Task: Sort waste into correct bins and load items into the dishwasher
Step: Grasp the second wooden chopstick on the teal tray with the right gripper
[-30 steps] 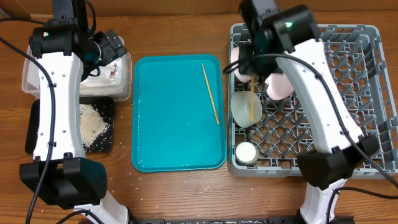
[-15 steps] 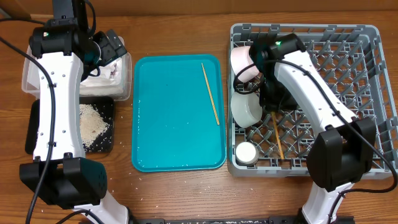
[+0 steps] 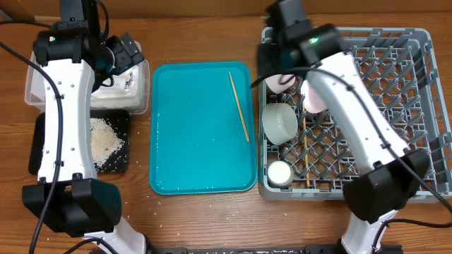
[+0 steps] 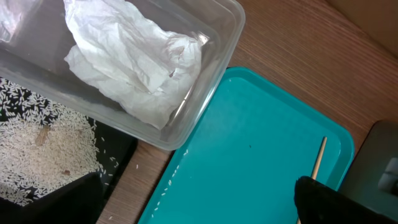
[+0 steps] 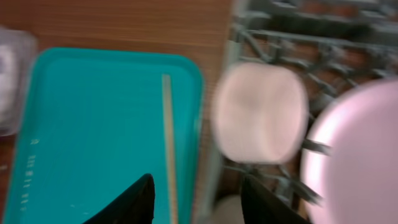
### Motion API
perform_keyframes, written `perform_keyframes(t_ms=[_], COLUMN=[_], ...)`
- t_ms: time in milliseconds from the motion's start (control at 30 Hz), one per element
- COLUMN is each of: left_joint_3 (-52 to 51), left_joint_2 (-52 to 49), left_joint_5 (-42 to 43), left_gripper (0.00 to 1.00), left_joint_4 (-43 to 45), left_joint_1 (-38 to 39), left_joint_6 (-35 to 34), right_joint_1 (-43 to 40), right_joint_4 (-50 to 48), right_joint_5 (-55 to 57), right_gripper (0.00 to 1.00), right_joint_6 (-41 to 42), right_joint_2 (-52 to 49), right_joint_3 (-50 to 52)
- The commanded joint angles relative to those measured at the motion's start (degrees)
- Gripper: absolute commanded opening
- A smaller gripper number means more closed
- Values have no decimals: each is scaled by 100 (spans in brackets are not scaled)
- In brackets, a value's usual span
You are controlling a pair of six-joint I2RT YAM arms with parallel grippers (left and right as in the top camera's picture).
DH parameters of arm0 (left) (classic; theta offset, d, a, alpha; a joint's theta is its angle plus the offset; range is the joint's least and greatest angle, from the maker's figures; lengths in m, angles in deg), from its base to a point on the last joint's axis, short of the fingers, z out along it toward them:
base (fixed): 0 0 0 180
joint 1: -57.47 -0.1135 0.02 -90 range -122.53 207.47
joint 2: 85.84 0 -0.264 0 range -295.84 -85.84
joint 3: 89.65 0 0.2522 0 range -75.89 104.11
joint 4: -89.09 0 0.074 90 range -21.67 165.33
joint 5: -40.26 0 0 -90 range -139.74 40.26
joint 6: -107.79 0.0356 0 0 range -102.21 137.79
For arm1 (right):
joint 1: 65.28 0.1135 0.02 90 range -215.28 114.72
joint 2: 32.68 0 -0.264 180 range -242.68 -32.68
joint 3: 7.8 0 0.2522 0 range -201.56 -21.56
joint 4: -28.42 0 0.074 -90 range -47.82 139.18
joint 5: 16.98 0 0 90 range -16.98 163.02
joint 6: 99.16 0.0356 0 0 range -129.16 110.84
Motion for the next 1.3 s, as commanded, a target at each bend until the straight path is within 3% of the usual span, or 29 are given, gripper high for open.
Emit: perform_keyframes(t_ms=[0, 167, 467, 1267], left_joint_3=[81, 81, 81, 81], left_joint_2=[101, 101, 101, 101], left_joint_5=[-39, -39, -39, -39], left_gripper=[100, 100, 100, 100], left_joint_4=[4, 4, 4, 4], left_joint_1=[11, 11, 11, 11], left_joint_6=[127, 127, 127, 127], right_joint_1=[507, 876, 697, 710], right_joint_4=[-345, -540, -501, -136], right_joint_5=[-321, 122, 111, -551], right_gripper=[47, 47, 47, 40], right_joint_6=[-188, -188, -188, -293], right_joint_2=[-374, -1161, -2175, -3069], right_joint_3=[-72, -72, -72, 0])
